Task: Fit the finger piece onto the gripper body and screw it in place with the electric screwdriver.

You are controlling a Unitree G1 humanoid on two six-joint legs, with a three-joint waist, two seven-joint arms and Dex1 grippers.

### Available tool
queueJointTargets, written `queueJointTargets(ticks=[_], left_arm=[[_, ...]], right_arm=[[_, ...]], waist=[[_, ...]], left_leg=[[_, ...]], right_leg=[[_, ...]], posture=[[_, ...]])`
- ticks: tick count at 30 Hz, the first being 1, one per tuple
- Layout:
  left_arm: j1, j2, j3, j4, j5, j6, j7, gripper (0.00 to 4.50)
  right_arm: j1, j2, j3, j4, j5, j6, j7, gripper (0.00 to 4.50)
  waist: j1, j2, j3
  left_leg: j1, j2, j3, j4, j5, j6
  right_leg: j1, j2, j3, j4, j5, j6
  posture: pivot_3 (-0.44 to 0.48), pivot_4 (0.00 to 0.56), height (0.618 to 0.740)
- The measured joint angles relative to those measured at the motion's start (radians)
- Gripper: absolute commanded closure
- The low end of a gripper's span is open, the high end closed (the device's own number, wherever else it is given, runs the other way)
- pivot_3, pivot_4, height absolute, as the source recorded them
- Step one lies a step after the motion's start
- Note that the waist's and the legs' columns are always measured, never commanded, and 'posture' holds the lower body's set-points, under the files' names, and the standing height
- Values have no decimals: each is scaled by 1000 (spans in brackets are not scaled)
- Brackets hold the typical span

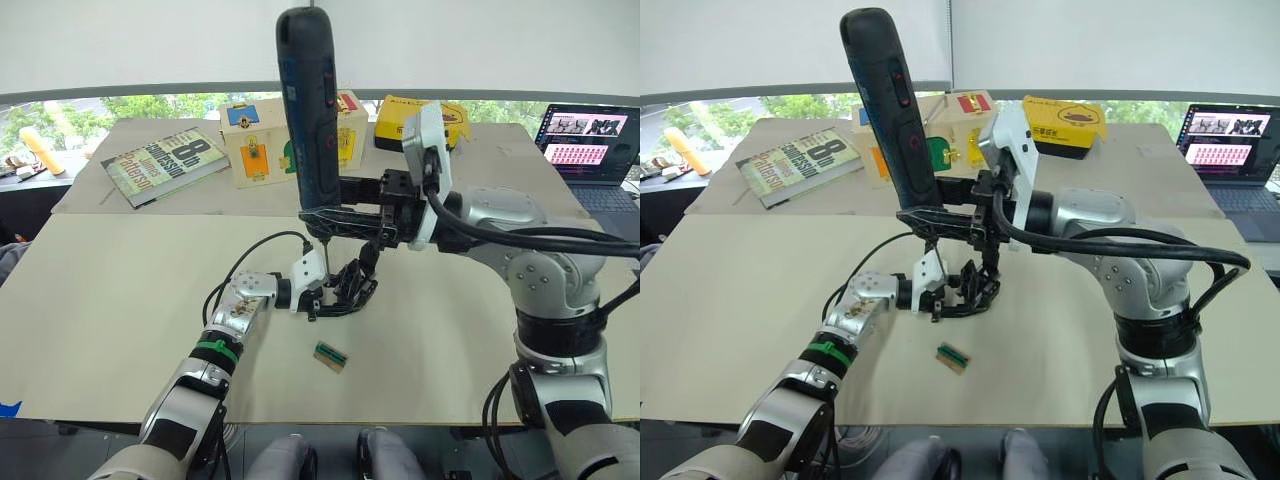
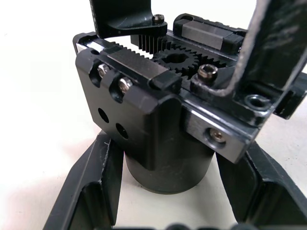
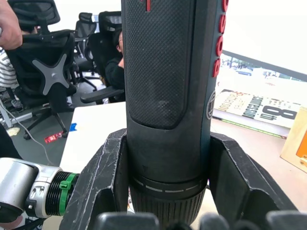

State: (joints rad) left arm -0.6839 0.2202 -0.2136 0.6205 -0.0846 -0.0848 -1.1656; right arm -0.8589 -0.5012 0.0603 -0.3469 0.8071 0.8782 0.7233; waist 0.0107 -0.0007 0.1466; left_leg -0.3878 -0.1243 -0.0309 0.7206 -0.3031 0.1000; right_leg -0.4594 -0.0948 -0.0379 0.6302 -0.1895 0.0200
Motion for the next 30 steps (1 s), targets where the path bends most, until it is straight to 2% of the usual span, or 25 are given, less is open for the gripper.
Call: queueJointTargets(ticks=[12,30], left_arm=[[1,10,0,-1,-10,1,-6,2221],[15,15,-1,-18,-19,3,-4,2221]], right_arm=[[24,-21,10,23,-65,-3,52,2608],[50,19,14,35,-118,-29,77,2608]], waist=[[-3,0,0],[-3,0,0]], left_leg=[[0,0,0,0,0,0],[0,0,0,0,0,0]], right_leg=[[-1,0,0,0,0,0],[-1,0,-1,0,0,0]], posture=[[0,150,740],[0,150,740]])
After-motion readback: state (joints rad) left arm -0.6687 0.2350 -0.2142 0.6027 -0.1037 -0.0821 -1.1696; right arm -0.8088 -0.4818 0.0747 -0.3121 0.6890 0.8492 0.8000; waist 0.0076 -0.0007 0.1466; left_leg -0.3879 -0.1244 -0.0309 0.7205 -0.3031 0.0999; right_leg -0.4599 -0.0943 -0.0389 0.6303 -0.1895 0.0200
